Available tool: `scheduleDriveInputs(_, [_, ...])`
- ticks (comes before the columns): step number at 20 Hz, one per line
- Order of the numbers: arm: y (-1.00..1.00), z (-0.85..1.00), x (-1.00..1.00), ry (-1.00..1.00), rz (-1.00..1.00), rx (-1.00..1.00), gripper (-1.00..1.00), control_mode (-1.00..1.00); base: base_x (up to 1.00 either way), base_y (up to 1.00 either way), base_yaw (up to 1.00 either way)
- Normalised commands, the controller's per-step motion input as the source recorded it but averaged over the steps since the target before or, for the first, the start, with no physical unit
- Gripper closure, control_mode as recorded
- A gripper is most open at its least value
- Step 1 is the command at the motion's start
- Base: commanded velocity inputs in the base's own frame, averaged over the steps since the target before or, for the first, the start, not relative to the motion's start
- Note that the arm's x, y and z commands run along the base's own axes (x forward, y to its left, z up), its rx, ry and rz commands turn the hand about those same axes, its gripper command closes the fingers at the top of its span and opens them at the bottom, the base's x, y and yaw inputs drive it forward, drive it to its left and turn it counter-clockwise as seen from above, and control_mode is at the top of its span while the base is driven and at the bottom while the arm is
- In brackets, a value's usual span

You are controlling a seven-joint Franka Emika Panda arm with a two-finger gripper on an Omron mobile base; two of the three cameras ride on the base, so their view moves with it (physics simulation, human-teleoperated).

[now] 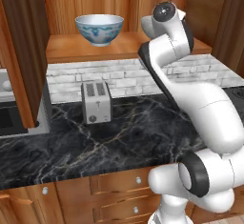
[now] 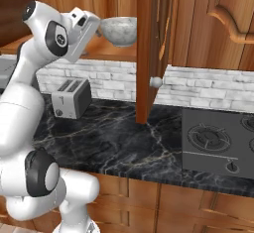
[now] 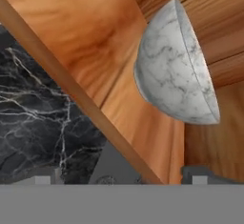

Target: Pick up the bowls from the cabinet and place each bowl in front of a stool on the dining counter.

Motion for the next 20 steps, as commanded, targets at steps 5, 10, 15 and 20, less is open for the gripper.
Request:
scheduleDriveInputs(5, [0.0,0.07,0.49,-0.07,0.08,-0.1,-1.0,-1.0,0.0,0.0,0.0])
scheduleDriveInputs(10, [0.0,0.0,0.36,-0.13,0.05,-0.17,-1.0,-1.0,0.0,0.0,0.0])
scheduleDriveInputs(15, [0.0,0.25,0.27,-0.02,0.03,-0.2,-1.0,-1.0,0.0,0.0,0.0])
scheduleDriveInputs(20, [0.0,0.09,0.25,0.06,0.0,-0.11,-1.0,-1.0,0.0,0.0,0.0])
